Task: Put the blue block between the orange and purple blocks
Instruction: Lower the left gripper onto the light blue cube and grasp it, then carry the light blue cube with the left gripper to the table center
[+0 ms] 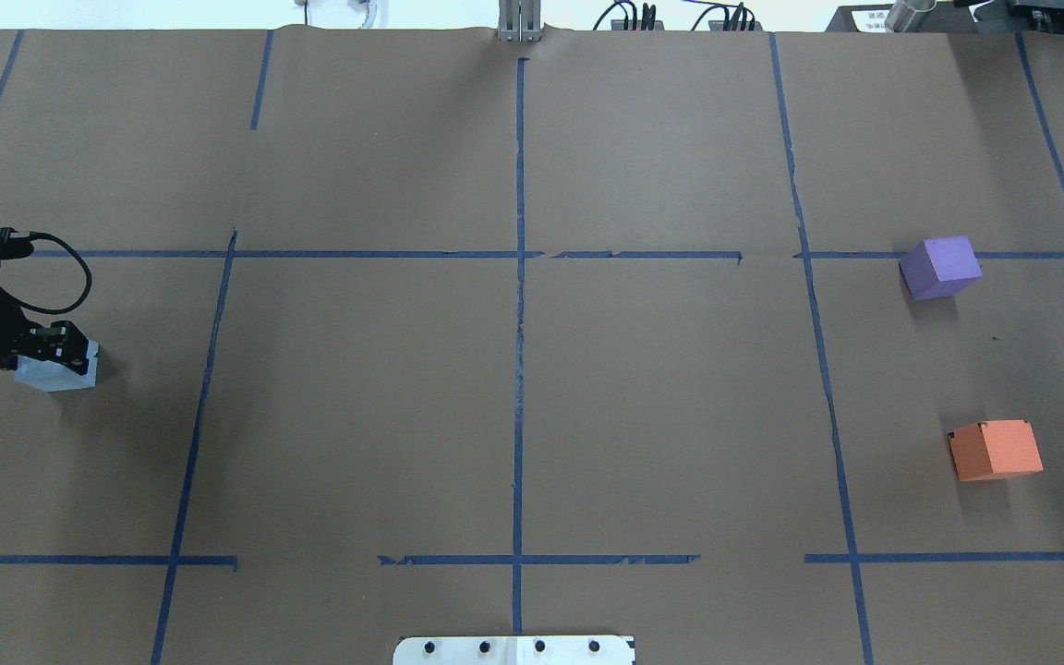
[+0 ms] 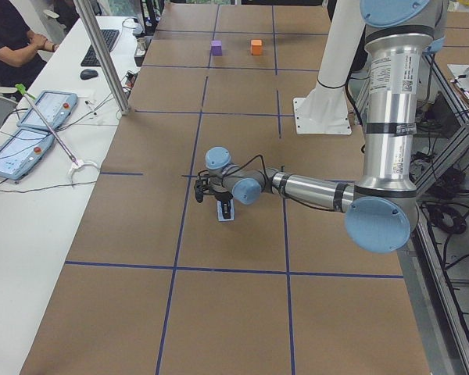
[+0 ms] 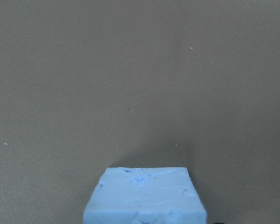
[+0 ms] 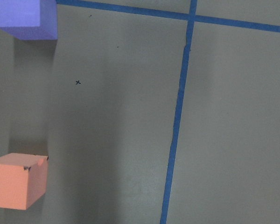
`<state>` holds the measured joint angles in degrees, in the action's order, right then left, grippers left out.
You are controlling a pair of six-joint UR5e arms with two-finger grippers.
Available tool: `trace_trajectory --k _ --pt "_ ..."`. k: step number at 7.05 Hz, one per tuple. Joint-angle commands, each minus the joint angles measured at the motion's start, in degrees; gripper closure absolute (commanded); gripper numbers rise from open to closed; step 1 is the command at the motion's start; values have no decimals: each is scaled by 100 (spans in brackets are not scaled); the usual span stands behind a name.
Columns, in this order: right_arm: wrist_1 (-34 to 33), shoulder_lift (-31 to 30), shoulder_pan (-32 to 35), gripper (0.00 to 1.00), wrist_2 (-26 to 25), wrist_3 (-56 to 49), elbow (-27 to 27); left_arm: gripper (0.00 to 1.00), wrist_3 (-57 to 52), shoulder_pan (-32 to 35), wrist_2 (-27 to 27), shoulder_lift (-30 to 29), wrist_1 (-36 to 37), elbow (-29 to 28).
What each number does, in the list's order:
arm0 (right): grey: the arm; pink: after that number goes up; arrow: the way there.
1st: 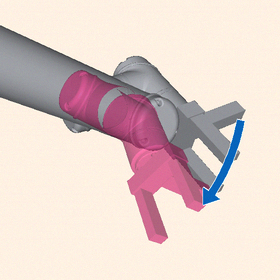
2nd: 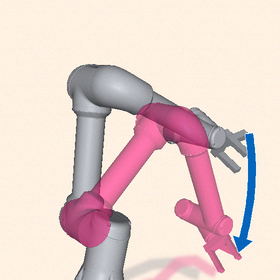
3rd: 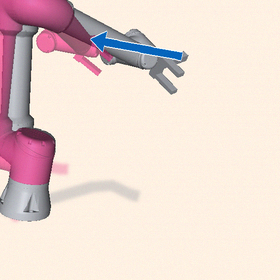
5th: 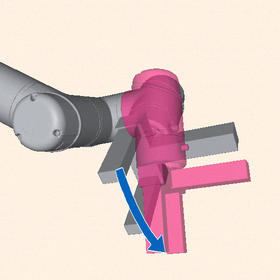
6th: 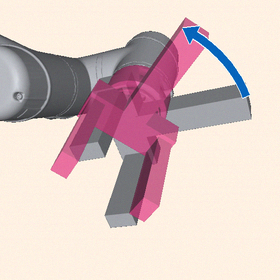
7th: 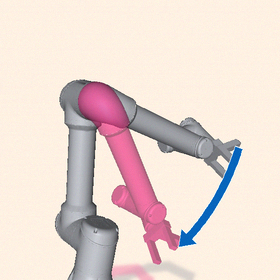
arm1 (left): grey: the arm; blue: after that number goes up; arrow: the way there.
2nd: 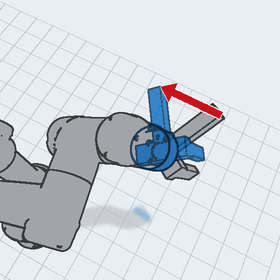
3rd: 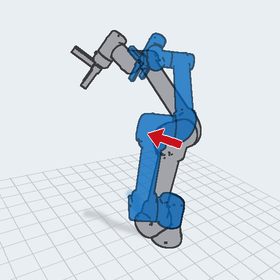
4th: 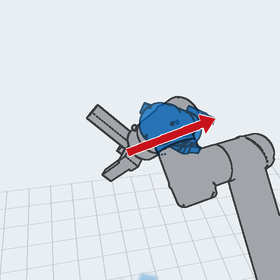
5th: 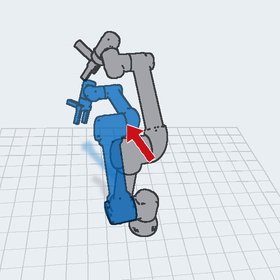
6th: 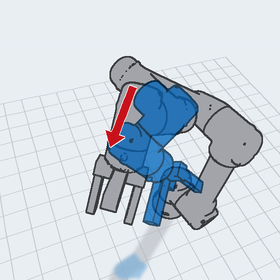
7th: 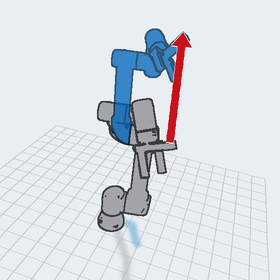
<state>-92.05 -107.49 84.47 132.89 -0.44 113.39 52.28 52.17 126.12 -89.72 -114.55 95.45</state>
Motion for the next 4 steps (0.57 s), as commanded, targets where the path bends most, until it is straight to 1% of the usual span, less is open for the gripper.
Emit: trace_trajectory --k 1,2,3,4 --pt "99 0 -1 0 0 0 7 91 37 -14 26 -698 63 201" --pt "195 0 -1 0 0 9 -1 91 72 -388 27 -1496 334 167" --pt "196 0 -1 0 0 9 7 91 72 -766 -8 -2400 1207 167" --pt "196 0 -9 0 0 9 7 91 64 -1214 -209 -3105 1659 97"
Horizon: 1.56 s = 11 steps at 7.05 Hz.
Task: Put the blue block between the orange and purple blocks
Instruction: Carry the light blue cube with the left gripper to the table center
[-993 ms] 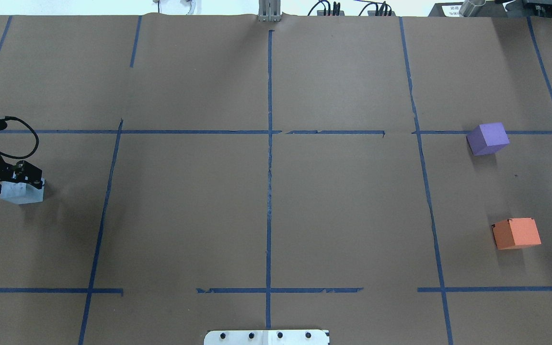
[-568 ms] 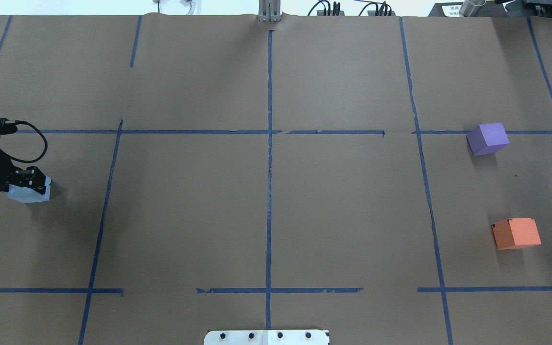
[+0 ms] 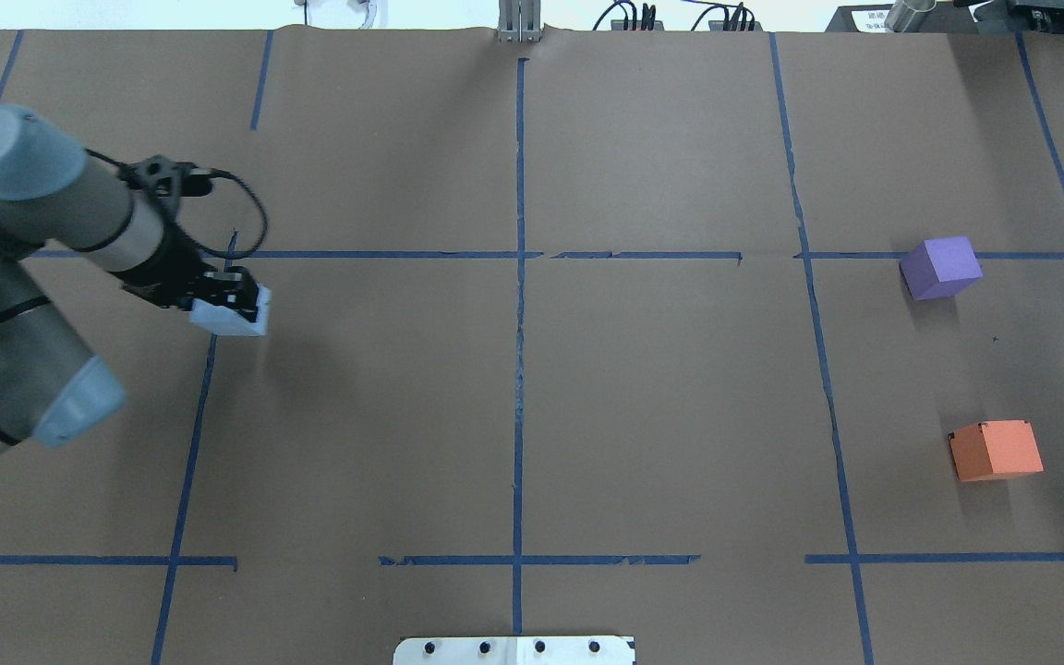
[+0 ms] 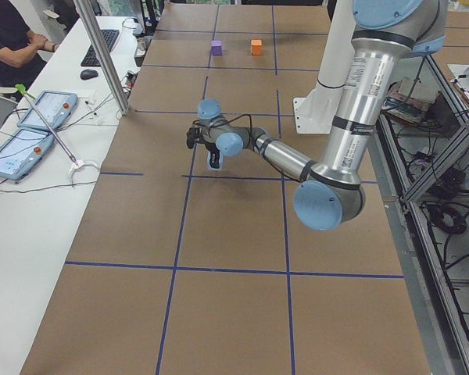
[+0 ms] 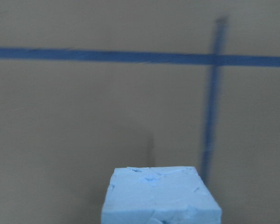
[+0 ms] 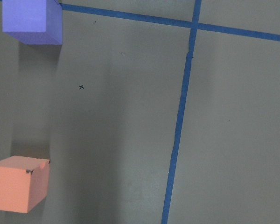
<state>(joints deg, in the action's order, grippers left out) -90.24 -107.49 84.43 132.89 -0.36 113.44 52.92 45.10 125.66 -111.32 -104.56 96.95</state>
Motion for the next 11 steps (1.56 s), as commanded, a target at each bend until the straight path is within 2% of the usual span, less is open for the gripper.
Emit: trace_trajectory --k 1,2,4,5,7,9,11 --pt "15 0 -14 0 0 1 -6 91 17 -798 -583 -1370 821 -114" --pt "15 0 -32 0 0 1 -6 91 95 -1019 -709 -1818 927 -428" --pt "15 0 -32 0 0 10 3 89 876 -1388 -1190 -2821 928 -1472" --pt "15 0 -49 0 0 10 3 84 1017 -1520 -1394 -3008 911 -1773" --pt "163 0 -85 0 0 10 11 79 1028 -1531 -1404 -3062 893 -1933" --pt "199 0 -146 0 0 27 -6 56 1036 -1531 -1404 -3385 884 -2379" --pt "199 0 -199 0 0 19 -15 46 1036 -1531 -1413 -3414 893 -2461"
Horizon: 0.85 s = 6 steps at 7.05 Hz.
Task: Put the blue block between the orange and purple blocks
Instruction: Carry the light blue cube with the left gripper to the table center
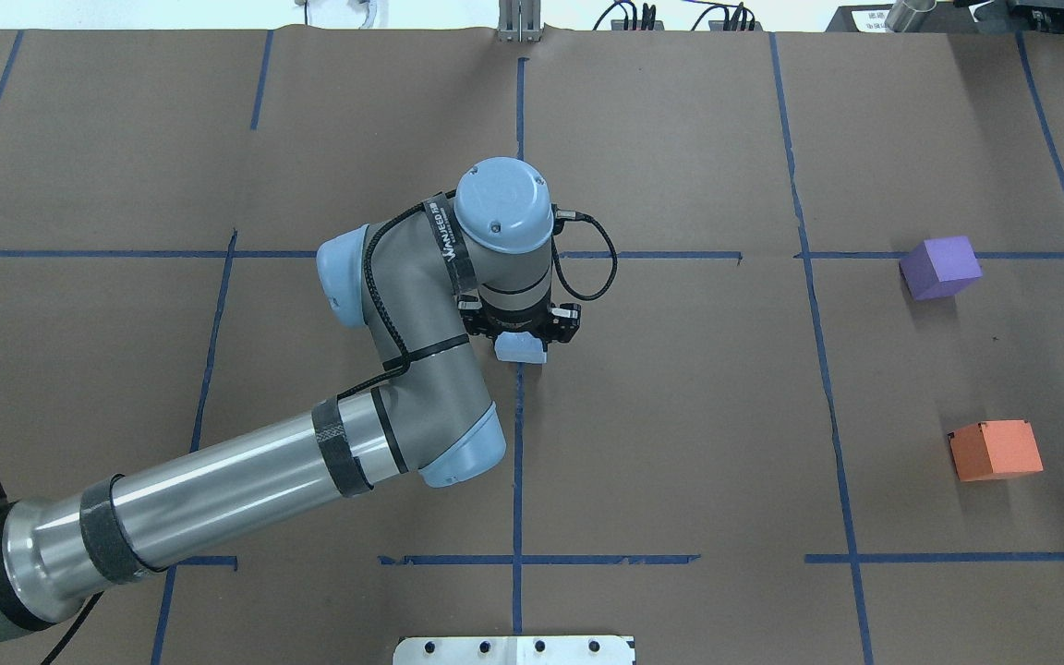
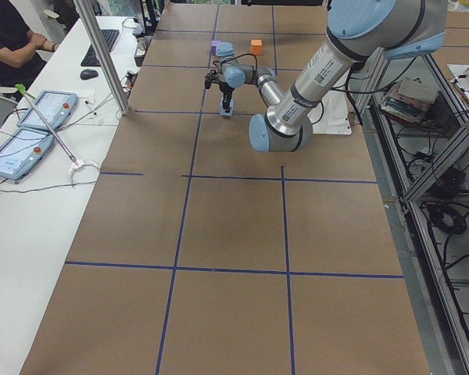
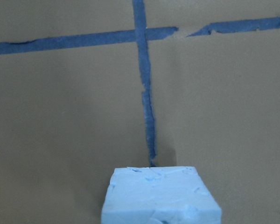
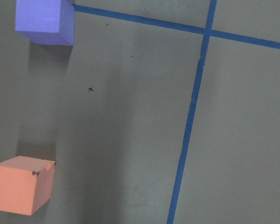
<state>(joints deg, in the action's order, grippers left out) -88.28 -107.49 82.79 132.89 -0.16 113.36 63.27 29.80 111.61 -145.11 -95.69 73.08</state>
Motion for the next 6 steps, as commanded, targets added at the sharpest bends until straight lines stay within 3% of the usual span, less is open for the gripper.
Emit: trace_trajectory --k 1,2,3,4,6 --pt "13 0 -43 0 0 -19 -16 45 10 0 -7 -35 33 -75" --pt "4 0 -44 0 0 -19 -16 35 10 0 -7 9 33 -84" --pt "4 -52 -44 0 0 -28 -25 16 2 0 -7 9 24 -75" --pt "13 -62 -44 0 0 -20 -129 6 1 0 -7 18 24 -75" --pt "117 -44 -61 0 0 15 -113 0 19 34 -7 9 -11 117"
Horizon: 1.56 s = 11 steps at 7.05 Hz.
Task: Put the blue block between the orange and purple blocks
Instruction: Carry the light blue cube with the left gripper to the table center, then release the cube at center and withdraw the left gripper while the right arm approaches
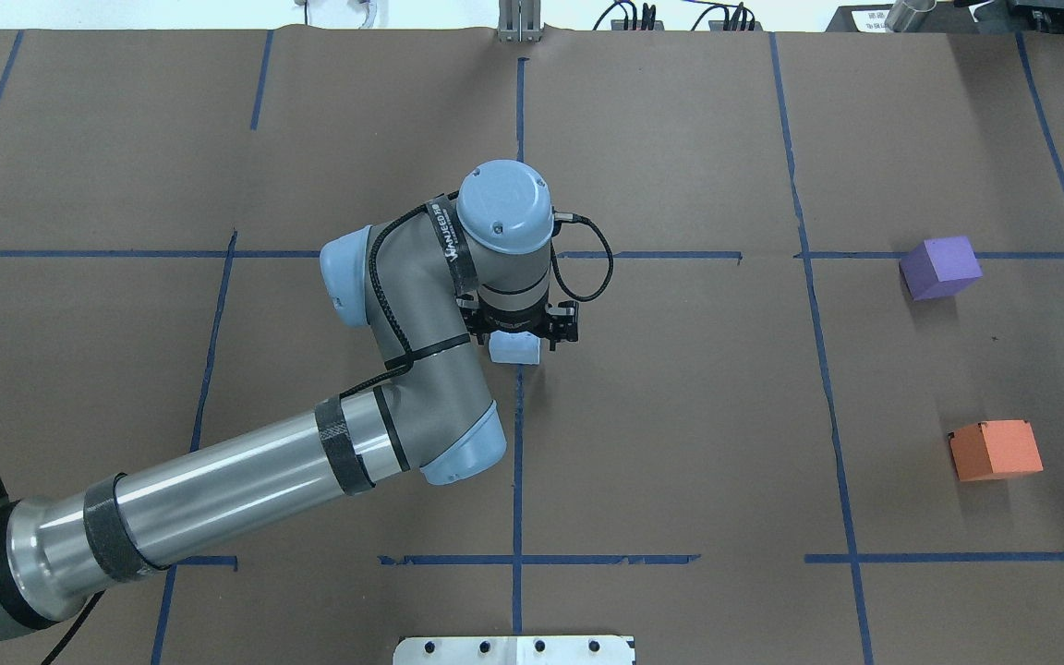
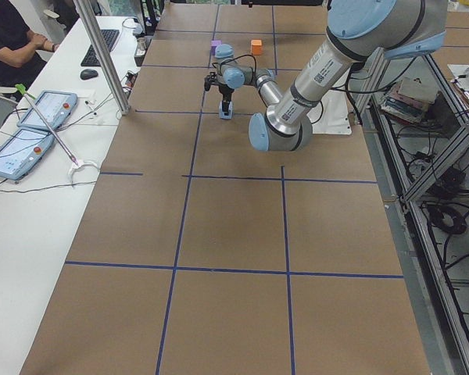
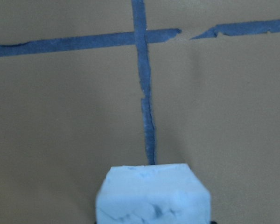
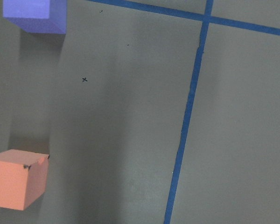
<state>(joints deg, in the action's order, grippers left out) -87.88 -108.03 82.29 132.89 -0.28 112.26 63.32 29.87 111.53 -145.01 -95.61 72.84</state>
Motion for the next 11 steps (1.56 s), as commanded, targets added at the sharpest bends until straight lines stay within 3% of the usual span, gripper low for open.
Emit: trace_trajectory --k 1,2,3,4,5,6,8,9,11 --pt "504 36 -176 0 252 315 -3 0 57 175 9 8 7 491" --pt "1039 114 -570 0 586 1423 15 0 127 316 26 330 25 1086" --pt "1854 350 -1113 0 537 2626 15 0 110 483 61 1038 51 2006" --pt "2097 718 -1440 0 527 3699 41 0 76 606 79 1732 60 2850" --pt "2099 1139 -1748 0 484 4371 59 0 58 764 210 2287 60 3468" --pt "2073 1570 -2195 0 249 5013 59 0 -177 1088 689 2832 60 3918" --pt "2012 2571 -3485 1 -506 6734 41 0 -1063 1432 826 4045 51 4702" --pt "1524 3159 -3953 1 -849 7143 -2 0 -1415 1573 826 4434 51 4835" --pt "-520 4905 -4762 1 -1884 7208 -325 0 -2154 1898 835 5067 34 4976"
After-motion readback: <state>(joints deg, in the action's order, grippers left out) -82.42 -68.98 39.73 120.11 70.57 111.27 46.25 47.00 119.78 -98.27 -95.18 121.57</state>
